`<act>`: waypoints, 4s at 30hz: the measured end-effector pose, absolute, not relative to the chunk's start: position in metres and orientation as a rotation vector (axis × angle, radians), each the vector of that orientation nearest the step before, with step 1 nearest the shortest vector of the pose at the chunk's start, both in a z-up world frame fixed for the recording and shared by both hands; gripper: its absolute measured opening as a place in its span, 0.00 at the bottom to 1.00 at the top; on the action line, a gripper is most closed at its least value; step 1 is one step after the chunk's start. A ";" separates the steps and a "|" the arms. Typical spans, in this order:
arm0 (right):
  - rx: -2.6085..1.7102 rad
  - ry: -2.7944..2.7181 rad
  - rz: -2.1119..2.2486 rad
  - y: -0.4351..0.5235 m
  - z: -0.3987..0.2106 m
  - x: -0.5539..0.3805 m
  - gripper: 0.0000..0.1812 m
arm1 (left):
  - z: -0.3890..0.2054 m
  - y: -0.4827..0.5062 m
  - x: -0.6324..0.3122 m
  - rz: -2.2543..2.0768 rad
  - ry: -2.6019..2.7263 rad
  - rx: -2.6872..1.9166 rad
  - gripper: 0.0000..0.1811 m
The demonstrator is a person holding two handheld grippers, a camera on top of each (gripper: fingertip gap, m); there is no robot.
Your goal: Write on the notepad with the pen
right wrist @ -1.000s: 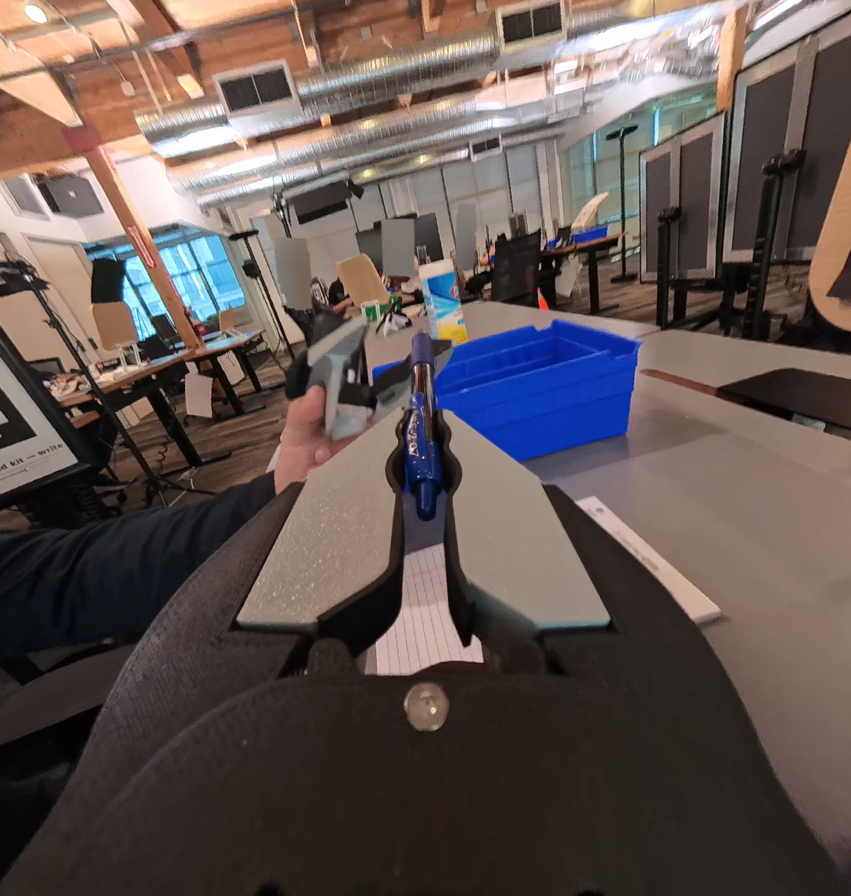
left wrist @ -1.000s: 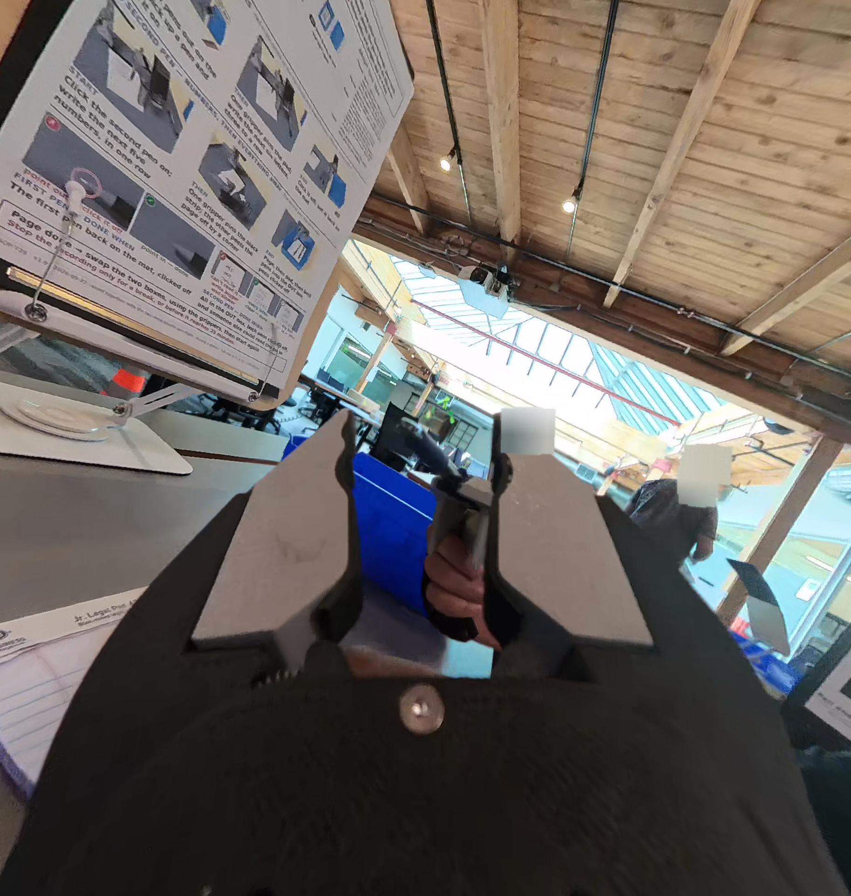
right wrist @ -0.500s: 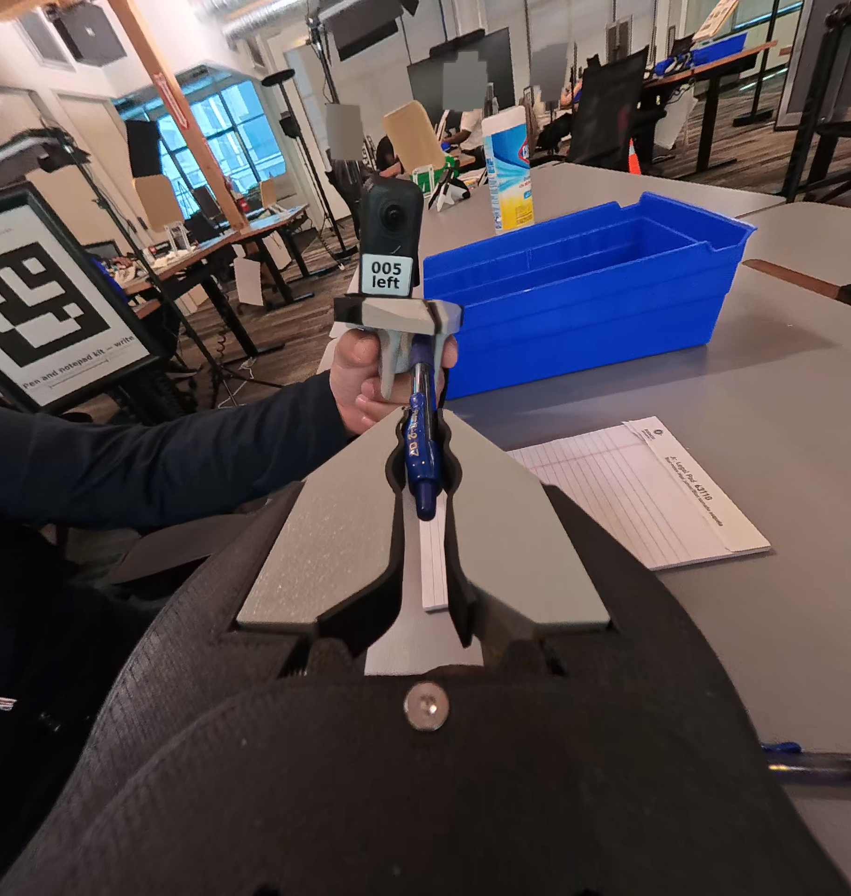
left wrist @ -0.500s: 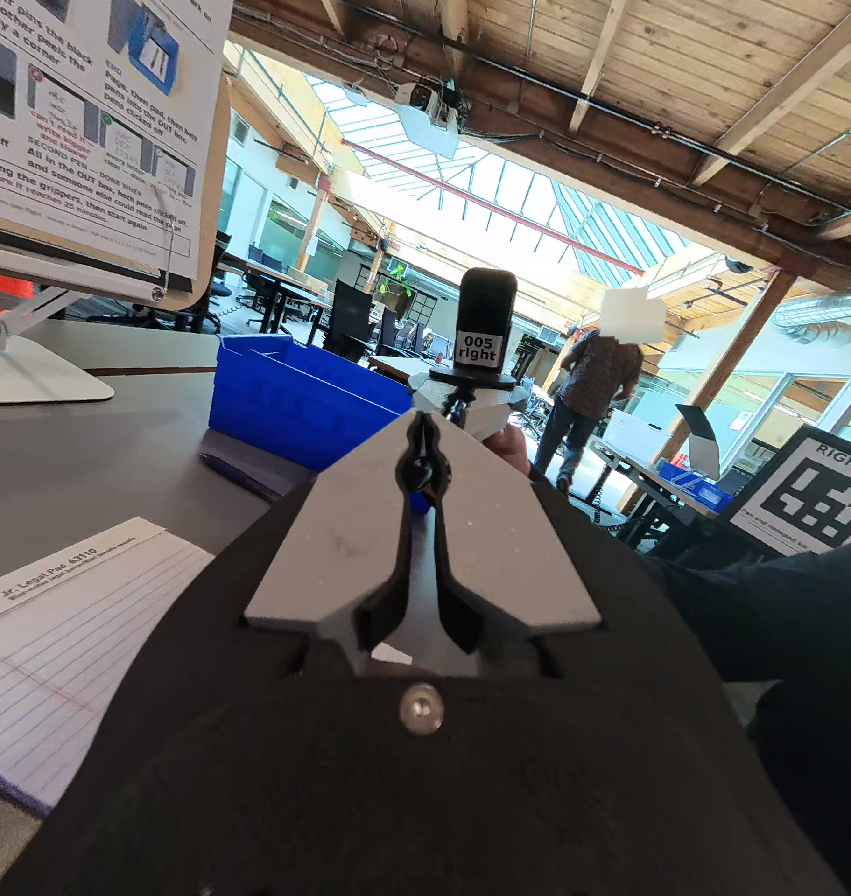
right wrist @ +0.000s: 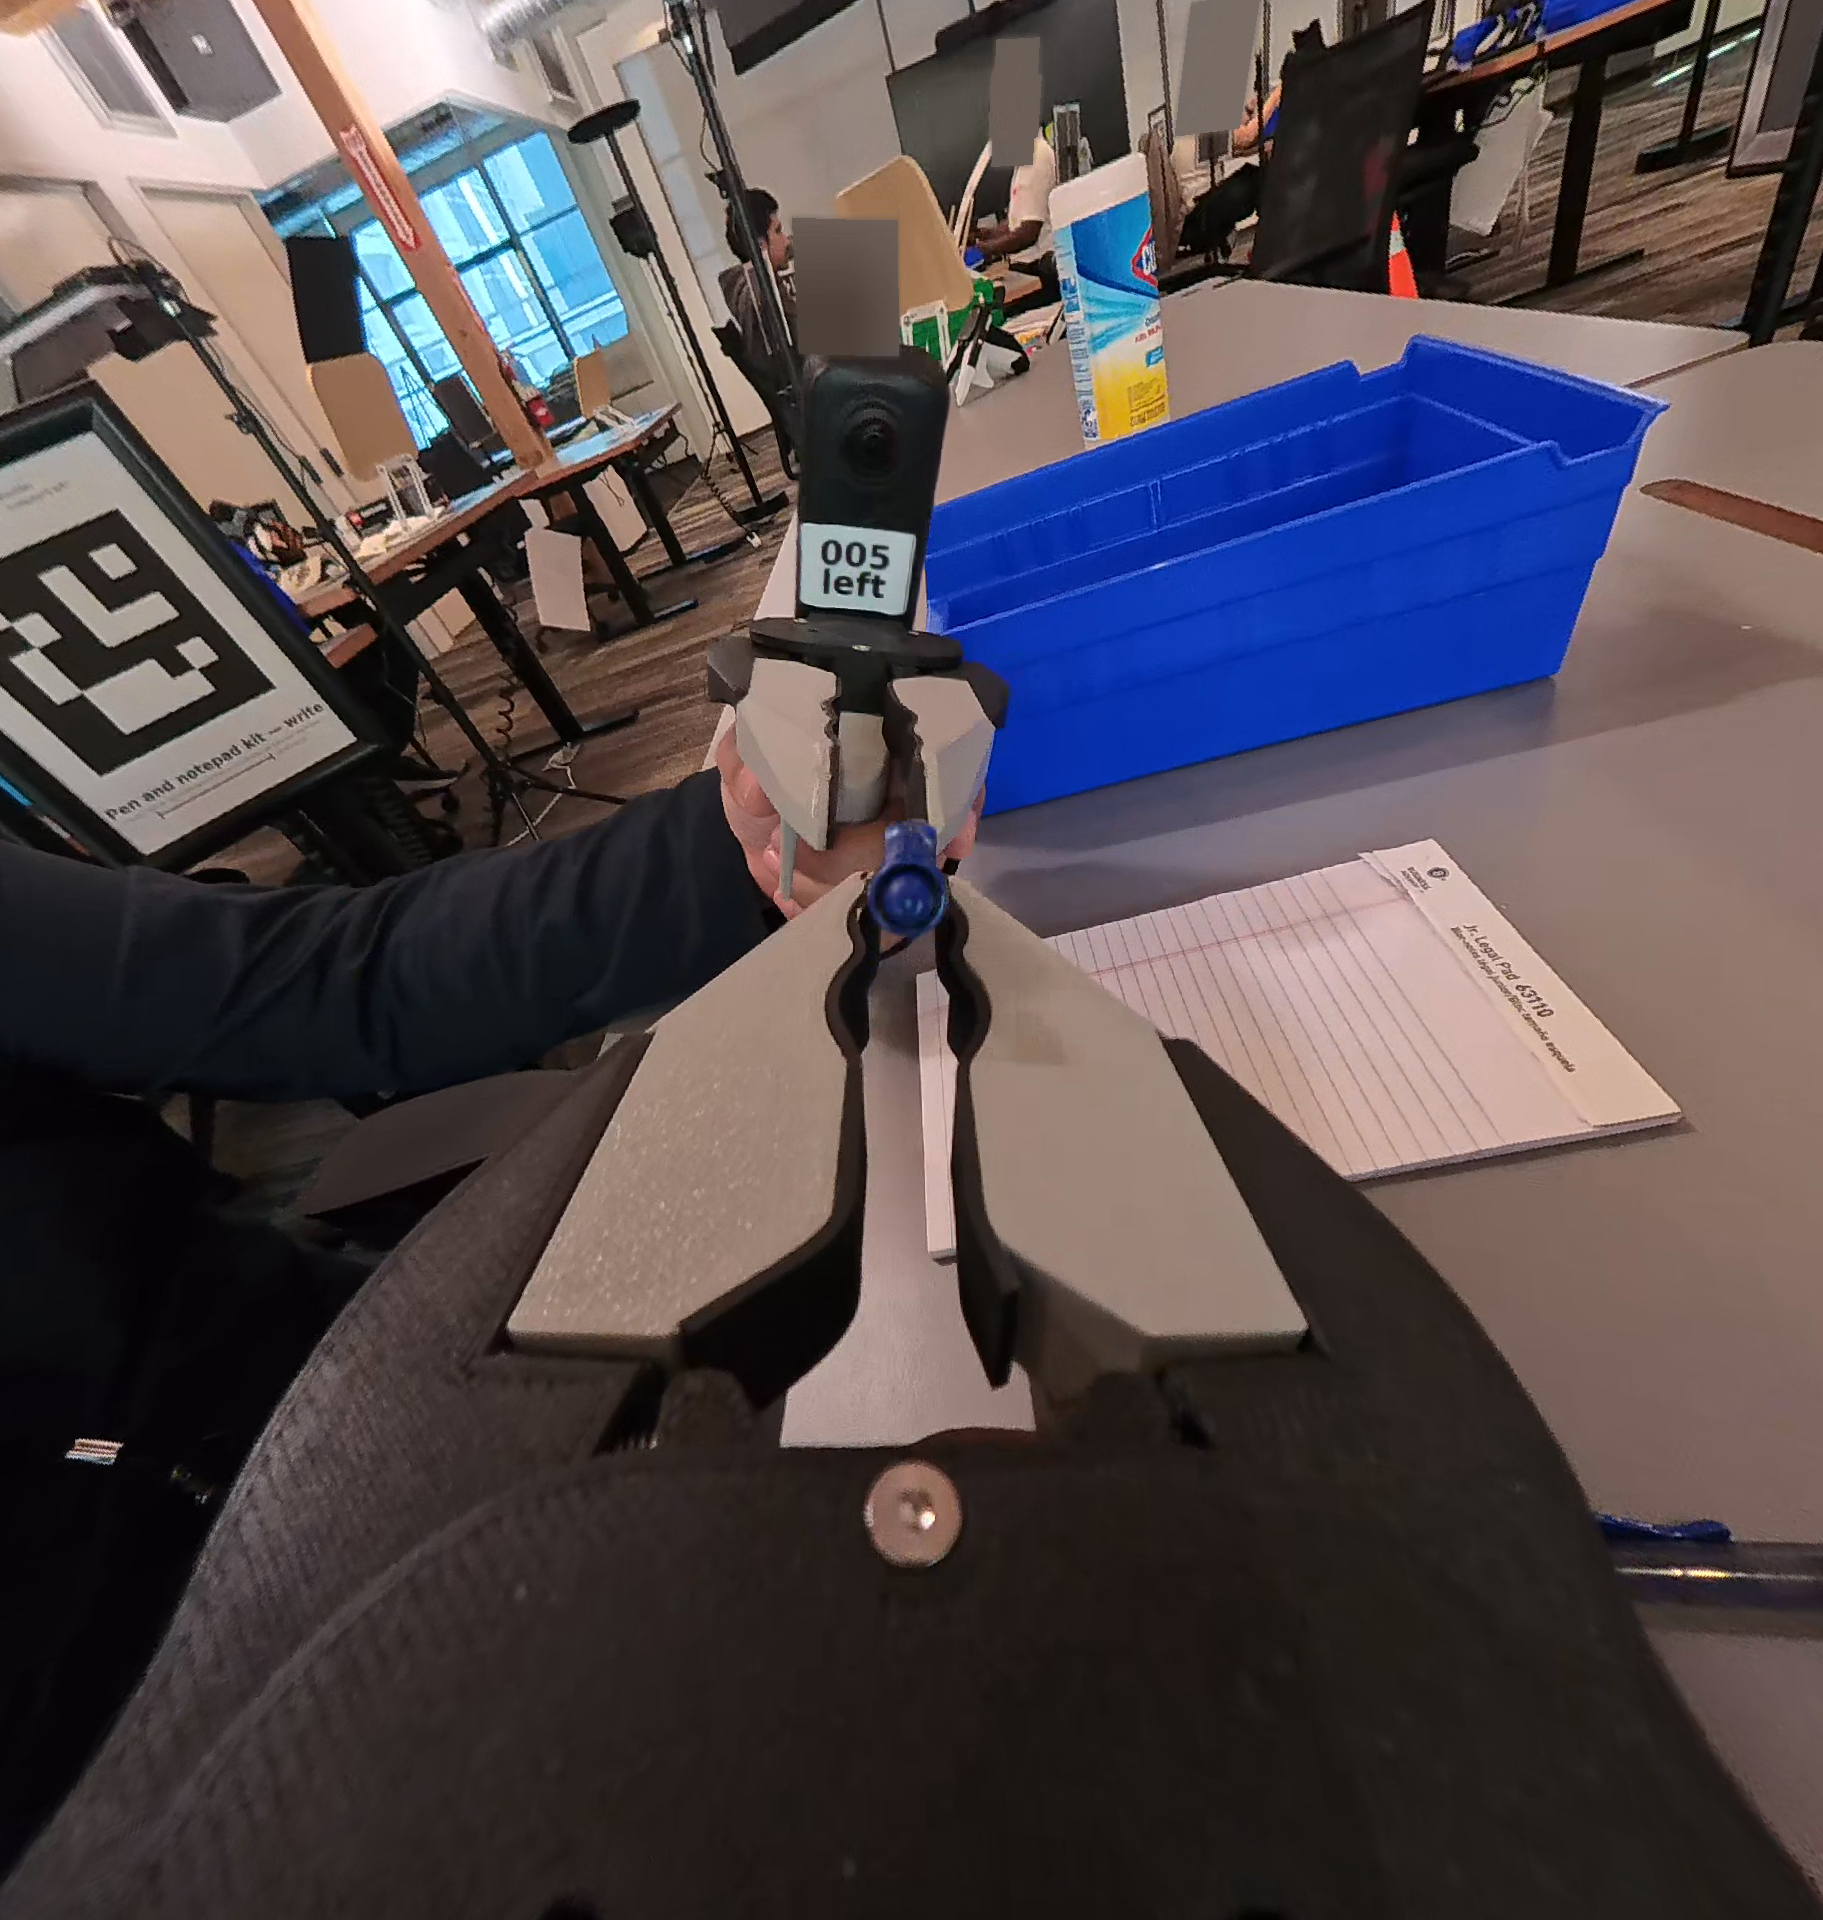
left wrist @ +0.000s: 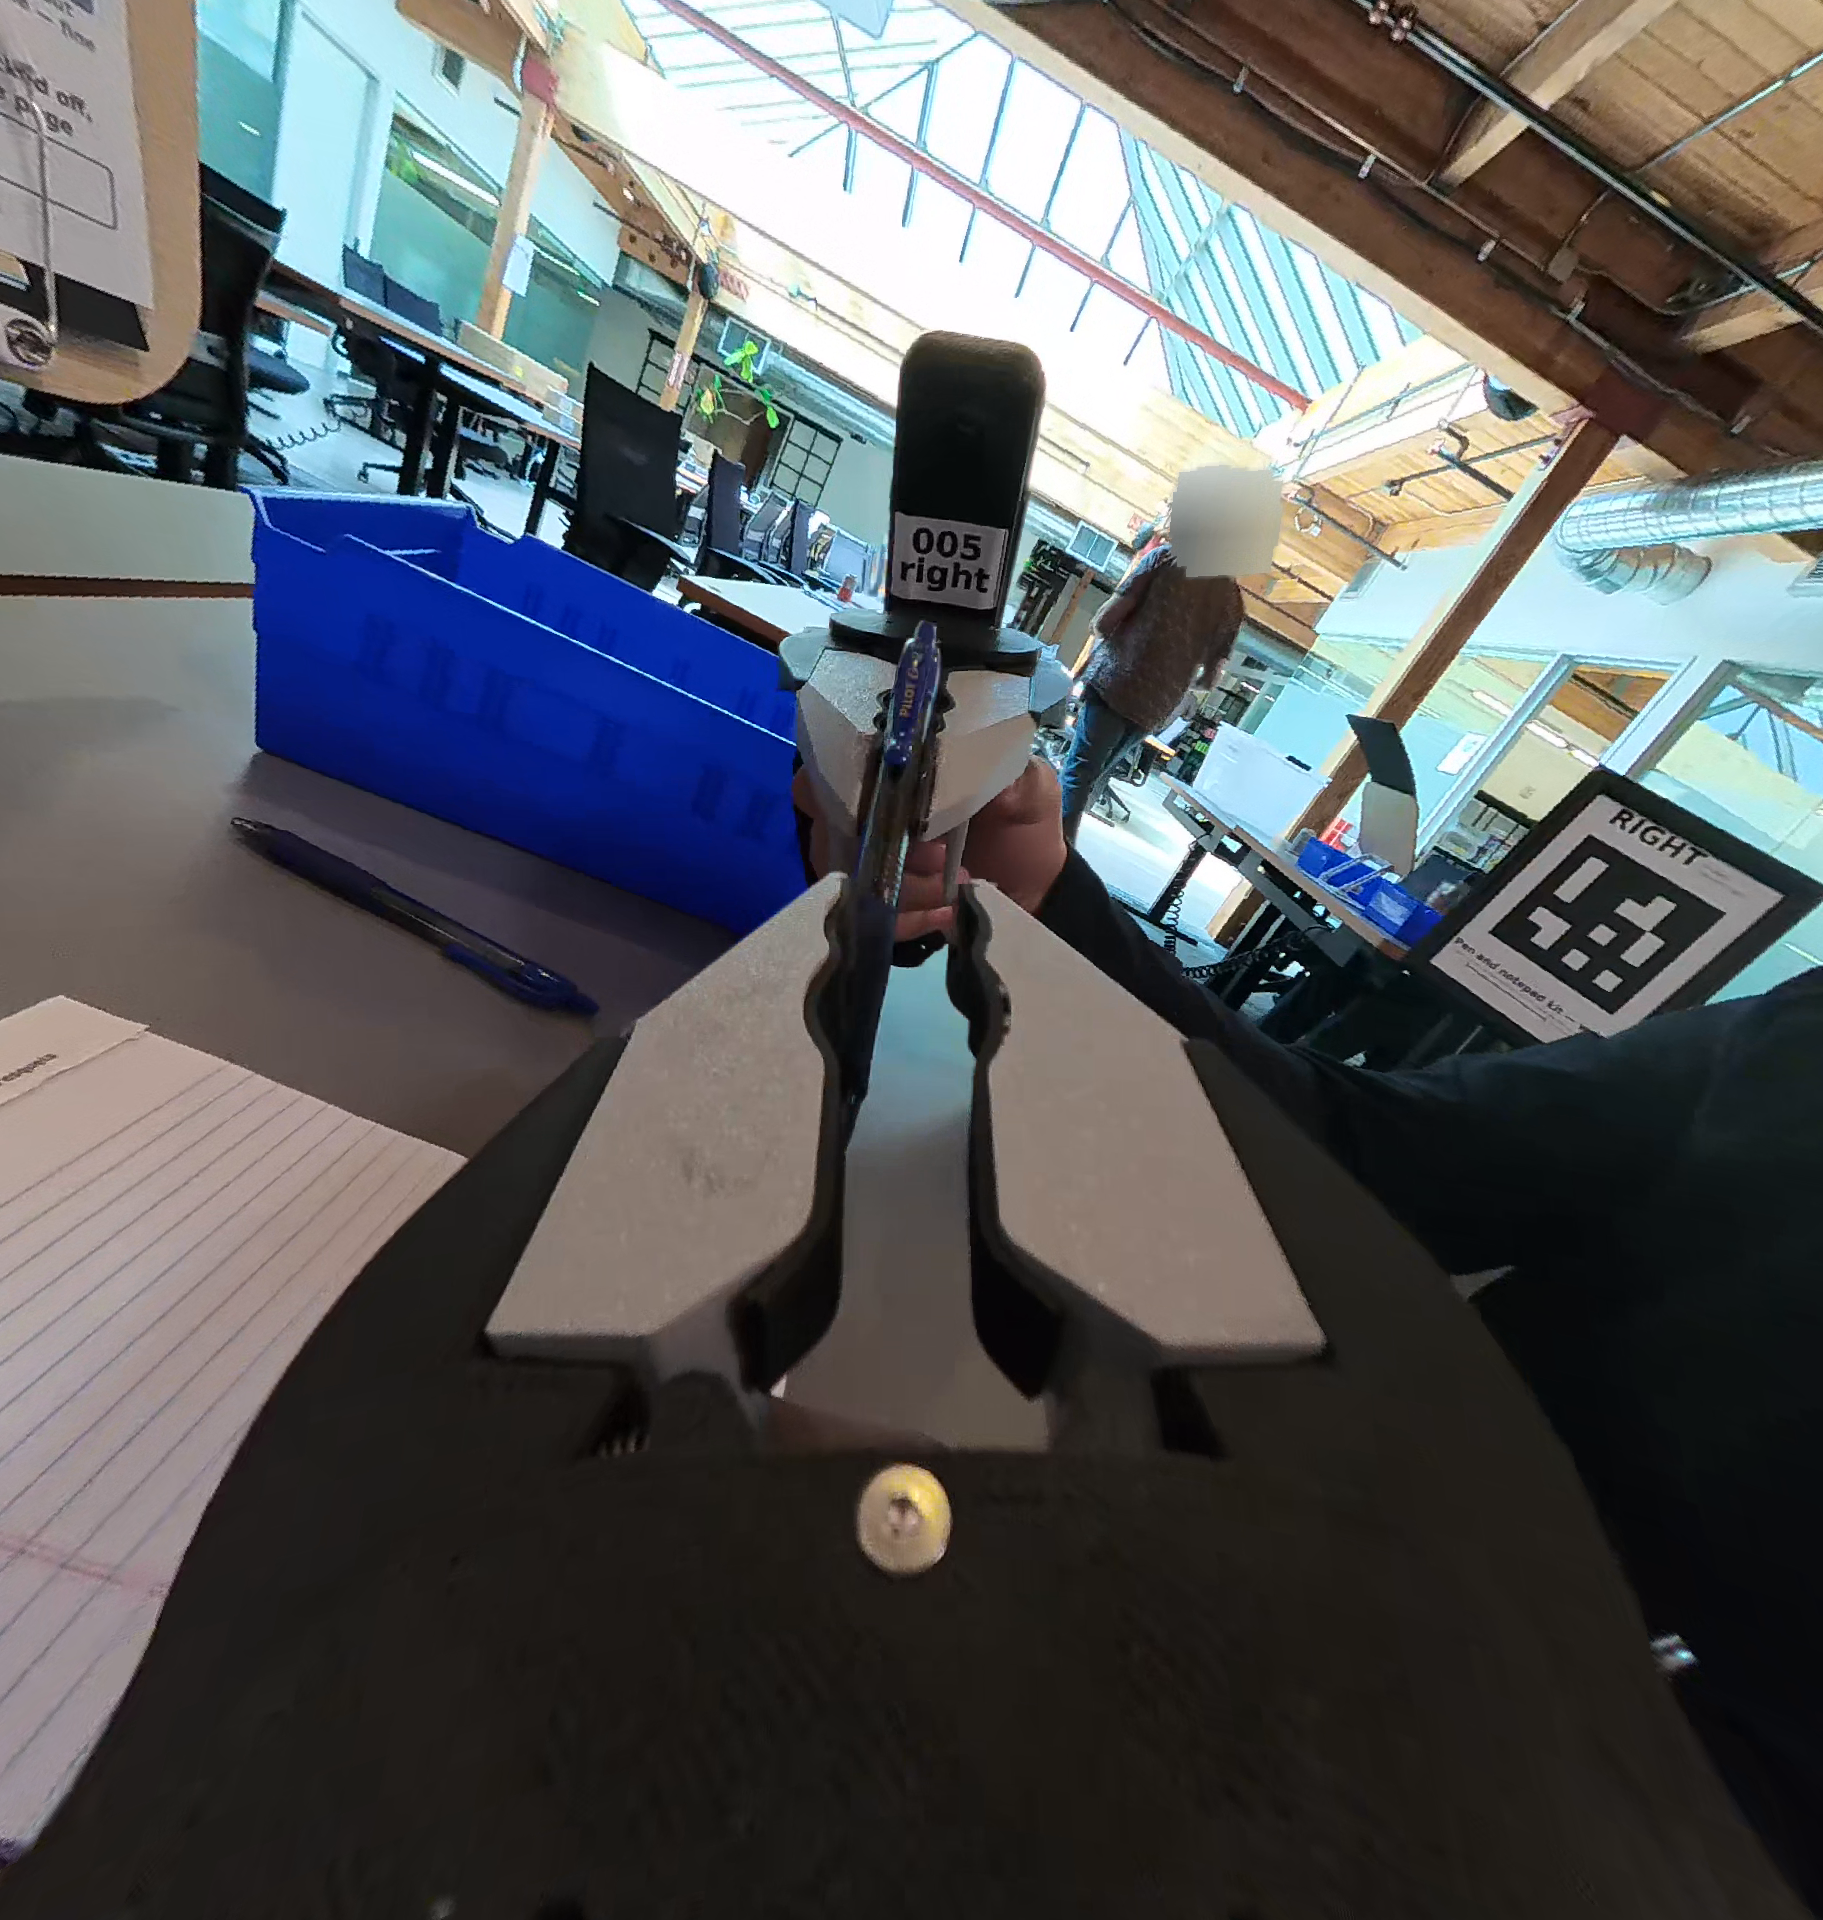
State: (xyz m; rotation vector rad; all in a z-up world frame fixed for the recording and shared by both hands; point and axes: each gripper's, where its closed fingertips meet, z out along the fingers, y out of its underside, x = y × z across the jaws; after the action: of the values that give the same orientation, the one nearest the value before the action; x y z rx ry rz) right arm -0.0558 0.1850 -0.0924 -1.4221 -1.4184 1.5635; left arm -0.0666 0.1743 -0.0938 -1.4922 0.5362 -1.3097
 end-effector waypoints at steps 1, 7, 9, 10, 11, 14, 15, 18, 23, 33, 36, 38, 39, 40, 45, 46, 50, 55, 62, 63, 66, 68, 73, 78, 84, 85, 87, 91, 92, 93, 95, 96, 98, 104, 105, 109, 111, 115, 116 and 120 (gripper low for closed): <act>-1.422 -1.419 1.565 0.185 -0.092 -0.056 0.03 | -0.095 0.174 -0.066 -1.313 0.541 -1.496 0.10; -1.432 -1.427 1.577 0.184 -0.096 -0.058 0.03 | -0.110 0.179 -0.060 -1.226 0.578 -1.583 0.16; -1.439 -1.436 1.572 0.183 -0.099 -0.060 0.03 | -0.115 0.183 -0.061 -1.188 0.570 -1.615 0.19; -1.440 -1.440 1.573 0.182 -0.099 -0.060 0.03 | -0.116 0.184 -0.062 -1.180 0.566 -1.620 0.19; -1.439 -1.442 1.577 0.182 -0.099 -0.060 0.03 | -0.116 0.184 -0.063 -1.182 0.565 -1.617 0.18; -1.441 -1.438 1.594 0.181 -0.099 -0.061 0.03 | -0.115 0.181 -0.061 -1.195 0.584 -1.606 0.13; -1.445 -1.437 1.593 0.181 -0.100 -0.061 0.03 | -0.115 0.179 -0.060 -1.191 0.599 -1.604 0.11; -1.454 -1.435 1.591 0.182 -0.102 -0.062 0.03 | -0.120 0.179 -0.056 -1.162 0.633 -1.621 0.05; -1.472 -1.426 1.610 0.182 -0.104 -0.064 0.03 | -0.127 0.179 -0.051 -1.116 0.676 -1.640 0.05; -1.245 -1.057 1.670 0.217 -0.047 -0.042 0.05 | -0.118 0.178 -0.055 -1.177 0.633 -1.608 0.05; -1.175 -0.980 1.637 0.222 -0.033 -0.033 0.00 | -0.123 0.176 -0.048 -1.176 0.662 -1.626 0.05; -1.186 -0.980 1.625 0.221 -0.033 -0.036 0.00 | -0.126 0.175 -0.044 -1.175 0.681 -1.638 0.05; -1.193 -0.978 1.620 0.221 -0.035 -0.039 0.00 | -0.128 0.175 -0.043 -1.174 0.686 -1.645 0.05; -1.198 -0.979 1.618 0.220 -0.036 -0.042 0.00 | -0.129 0.174 -0.042 -1.177 0.693 -1.648 0.05; -1.224 -1.036 1.624 0.209 -0.046 -0.058 0.00 | -0.130 0.173 -0.038 -1.174 0.710 -1.652 0.05; -1.224 -1.039 1.626 0.207 -0.046 -0.059 0.00 | -0.132 0.173 -0.037 -1.163 0.717 -1.659 0.05; -1.212 -1.019 1.671 0.206 -0.044 -0.059 0.00 | -0.131 0.173 -0.036 -1.168 0.713 -1.650 0.05; -1.214 -0.990 1.690 0.210 -0.044 -0.058 0.00 | -0.127 0.172 -0.037 -1.227 0.684 -1.631 0.05; -1.237 -1.003 1.710 0.205 -0.051 -0.066 0.00 | -0.131 0.175 -0.035 -1.204 0.681 -1.657 0.05; -1.244 -1.016 1.694 0.204 -0.053 -0.068 0.00 | -0.133 0.174 -0.033 -1.219 0.686 -1.664 0.04; -1.273 -1.049 1.650 0.203 -0.059 -0.074 0.00 | -0.136 0.172 -0.028 -1.252 0.695 -1.675 0.04; -1.287 -1.054 1.643 0.204 -0.062 -0.076 0.00 | -0.137 0.171 -0.026 -1.246 0.709 -1.679 0.04; -1.261 -0.998 1.729 0.206 -0.055 -0.071 0.00 | -0.132 0.166 -0.023 -1.296 0.715 -1.650 0.05; -1.247 -0.964 1.785 0.212 -0.049 -0.062 0.01 | -0.130 0.168 -0.028 -1.239 0.721 -1.640 0.05; -1.277 -1.105 1.851 0.200 -0.056 -0.056 0.16 | -0.134 0.168 -0.030 -1.257 0.720 -1.672 0.05; -1.296 -1.148 1.862 0.195 -0.060 -0.057 0.17 | -0.133 0.168 -0.031 -1.253 0.716 -1.669 0.05; -1.344 -1.232 1.847 0.187 -0.072 -0.062 0.19 | -0.131 0.167 -0.032 -1.257 0.719 -1.662 0.05; -1.372 -1.393 1.767 0.169 -0.092 -0.074 0.09 | -0.128 0.168 -0.035 -1.255 0.704 -1.655 0.05; -1.376 -1.416 1.736 0.167 -0.095 -0.076 0.03 | -0.129 0.169 -0.035 -1.255 0.699 -1.662 0.05; -1.379 -1.414 1.703 0.169 -0.096 -0.078 0.03 | -0.129 0.170 -0.036 -1.254 0.685 -1.666 0.05; -1.371 -1.392 1.681 0.172 -0.093 -0.078 0.03 | -0.125 0.172 -0.037 -1.301 0.643 -1.651 0.05; -1.368 -1.369 1.684 0.175 -0.090 -0.077 0.03 | -0.122 0.173 -0.039 -1.327 0.613 -1.639 0.05; -1.362 -1.332 1.689 0.180 -0.086 -0.075 0.03 | -0.116 0.175 -0.042 -1.360 0.569 -1.612 0.05; -1.361 -1.324 1.633 0.182 -0.087 -0.078 0.03 | -0.120 0.176 -0.044 -1.328 0.576 -1.636 0.05; -1.357 -1.309 1.638 0.184 -0.085 -0.077 0.03 | -0.121 0.176 -0.044 -1.326 0.579 -1.640 0.05; -1.303 -1.189 1.726 0.194 -0.066 -0.066 0.03 | -0.127 0.175 -0.041 -1.312 0.600 -1.664 0.07; -1.281 -1.143 1.780 0.197 -0.059 -0.060 0.03 | -0.126 0.173 -0.039 -1.312 0.613 -1.655 0.07; -1.278 -1.134 1.796 0.197 -0.059 -0.060 0.03 | -0.127 0.173 -0.038 -1.264 0.644 -1.646 0.05; -1.276 -1.134 1.798 0.196 -0.058 -0.060 0.03 | -0.127 0.174 -0.039 -1.243 0.648 -1.641 0.05; -1.278 -1.115 1.813 0.201 -0.058 -0.055 0.03 | -0.114 0.181 -0.055 -1.188 0.595 -1.574 0.05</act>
State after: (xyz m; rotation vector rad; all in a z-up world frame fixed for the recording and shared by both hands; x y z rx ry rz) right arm -0.0555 0.2006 -0.0575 -1.2778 -1.1146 1.8126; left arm -0.0547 0.1810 -0.1141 -1.5739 0.5953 -1.1880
